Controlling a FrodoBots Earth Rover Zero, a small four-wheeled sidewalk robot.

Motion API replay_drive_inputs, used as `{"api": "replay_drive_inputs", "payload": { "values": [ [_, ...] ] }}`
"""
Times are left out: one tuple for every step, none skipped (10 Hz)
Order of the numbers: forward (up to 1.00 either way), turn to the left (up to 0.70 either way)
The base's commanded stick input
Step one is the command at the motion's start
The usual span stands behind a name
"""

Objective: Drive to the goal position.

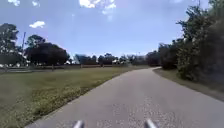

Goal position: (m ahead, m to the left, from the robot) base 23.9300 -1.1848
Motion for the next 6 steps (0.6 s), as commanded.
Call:
{"api": "replay_drive_inputs", "payload": {
  "values": [
    [0.5, 0.0],
    [0.5, 0.0],
    [0.5, 0.0],
    [0.5, 0.0],
    [0.5, 0.0],
    [0.5, 0.0]
  ]
}}
